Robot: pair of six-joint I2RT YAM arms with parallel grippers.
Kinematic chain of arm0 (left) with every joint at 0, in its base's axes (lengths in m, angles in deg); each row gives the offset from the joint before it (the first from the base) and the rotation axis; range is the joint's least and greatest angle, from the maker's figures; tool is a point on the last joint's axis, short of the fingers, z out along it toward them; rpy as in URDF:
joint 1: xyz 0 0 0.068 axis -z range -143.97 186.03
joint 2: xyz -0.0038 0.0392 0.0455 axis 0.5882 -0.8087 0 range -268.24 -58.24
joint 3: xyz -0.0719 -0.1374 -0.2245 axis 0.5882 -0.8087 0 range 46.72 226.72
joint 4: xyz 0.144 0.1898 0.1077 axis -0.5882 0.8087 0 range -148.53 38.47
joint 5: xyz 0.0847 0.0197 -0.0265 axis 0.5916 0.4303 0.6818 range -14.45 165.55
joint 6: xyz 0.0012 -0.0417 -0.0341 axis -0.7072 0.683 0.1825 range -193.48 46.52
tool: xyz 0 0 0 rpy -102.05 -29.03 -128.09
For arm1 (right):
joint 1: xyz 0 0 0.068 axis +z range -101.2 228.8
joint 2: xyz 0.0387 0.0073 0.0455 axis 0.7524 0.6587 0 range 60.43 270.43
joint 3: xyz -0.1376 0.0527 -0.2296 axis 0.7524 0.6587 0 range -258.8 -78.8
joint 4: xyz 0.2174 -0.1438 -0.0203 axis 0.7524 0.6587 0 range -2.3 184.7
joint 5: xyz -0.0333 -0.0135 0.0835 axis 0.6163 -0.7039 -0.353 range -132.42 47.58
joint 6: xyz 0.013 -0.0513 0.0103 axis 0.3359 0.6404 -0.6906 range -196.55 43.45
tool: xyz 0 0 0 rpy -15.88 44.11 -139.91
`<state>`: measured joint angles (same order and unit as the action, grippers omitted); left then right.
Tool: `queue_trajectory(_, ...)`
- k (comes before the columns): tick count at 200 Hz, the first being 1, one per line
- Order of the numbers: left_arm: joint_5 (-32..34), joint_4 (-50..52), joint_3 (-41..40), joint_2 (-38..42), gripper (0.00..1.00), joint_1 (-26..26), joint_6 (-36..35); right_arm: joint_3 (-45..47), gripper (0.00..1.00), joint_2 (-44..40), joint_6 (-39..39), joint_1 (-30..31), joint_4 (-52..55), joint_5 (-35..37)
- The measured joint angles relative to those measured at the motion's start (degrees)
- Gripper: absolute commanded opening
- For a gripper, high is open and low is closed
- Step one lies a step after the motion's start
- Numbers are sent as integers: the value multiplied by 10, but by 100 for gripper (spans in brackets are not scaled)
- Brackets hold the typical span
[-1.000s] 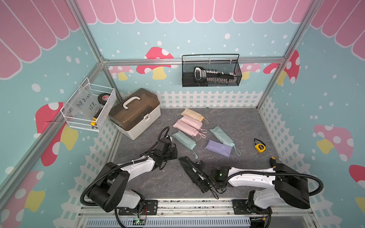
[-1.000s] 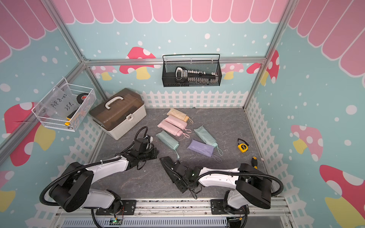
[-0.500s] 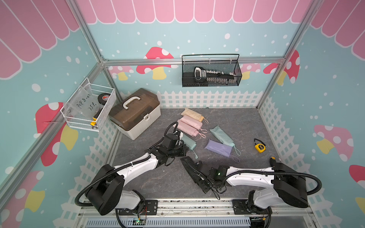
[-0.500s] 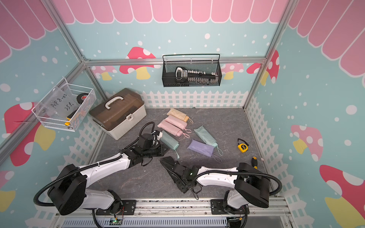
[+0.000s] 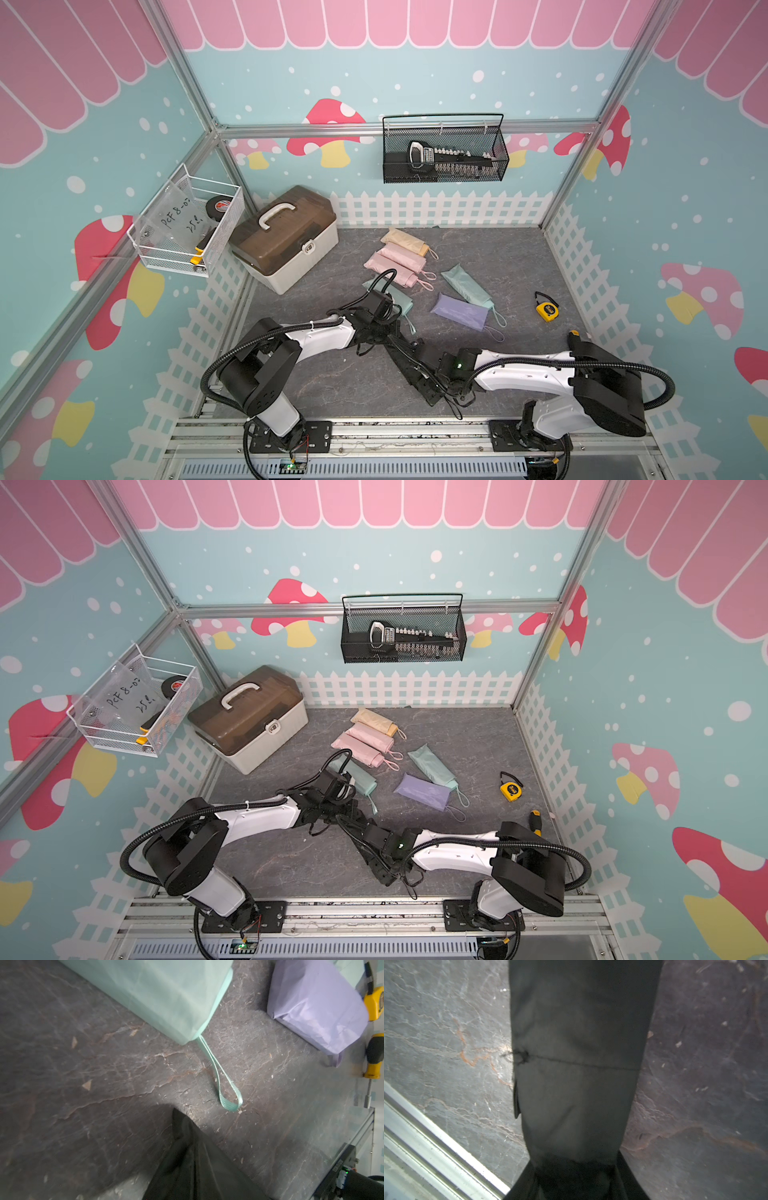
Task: Take umbrellas out of sleeves
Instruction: Take out the umbrella from the umbrella sleeve.
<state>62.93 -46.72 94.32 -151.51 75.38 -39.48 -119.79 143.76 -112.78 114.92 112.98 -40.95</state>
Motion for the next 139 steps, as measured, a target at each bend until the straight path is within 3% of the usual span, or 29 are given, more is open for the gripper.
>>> queue_trajectory(114, 76, 154, 38, 1, 0, 32, -57, -9, 38, 12, 2, 0, -2, 8)
queue_trajectory(139, 81, 161, 53, -31, 0, 32, -65, -10, 44, 15, 6, 0, -1, 7)
